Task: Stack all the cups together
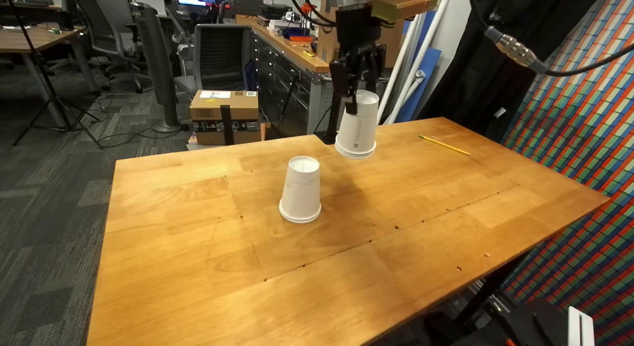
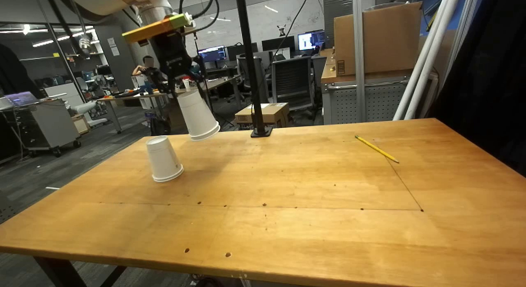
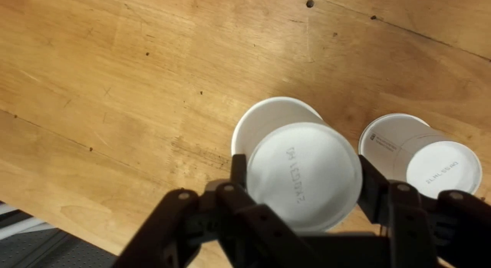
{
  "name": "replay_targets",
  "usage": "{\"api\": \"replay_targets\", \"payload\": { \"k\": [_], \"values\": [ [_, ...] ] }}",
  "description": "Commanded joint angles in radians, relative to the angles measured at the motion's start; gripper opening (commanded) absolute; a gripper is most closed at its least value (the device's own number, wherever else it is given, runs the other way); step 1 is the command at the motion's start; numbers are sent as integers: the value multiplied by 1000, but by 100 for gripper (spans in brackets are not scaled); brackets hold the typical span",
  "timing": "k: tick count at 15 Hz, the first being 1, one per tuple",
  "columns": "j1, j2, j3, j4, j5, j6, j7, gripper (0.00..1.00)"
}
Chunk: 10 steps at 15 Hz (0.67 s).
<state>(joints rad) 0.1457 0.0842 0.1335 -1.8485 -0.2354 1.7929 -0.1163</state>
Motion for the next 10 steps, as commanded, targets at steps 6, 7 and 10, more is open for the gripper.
{"api": "replay_targets", "payload": {
  "k": [6, 7, 10],
  "values": [
    [68, -27, 61, 92, -61, -141, 100, 40],
    [73, -28, 67, 95, -59, -149, 108, 40],
    [85, -31, 79, 98, -56, -161, 133, 40]
  ]
}}
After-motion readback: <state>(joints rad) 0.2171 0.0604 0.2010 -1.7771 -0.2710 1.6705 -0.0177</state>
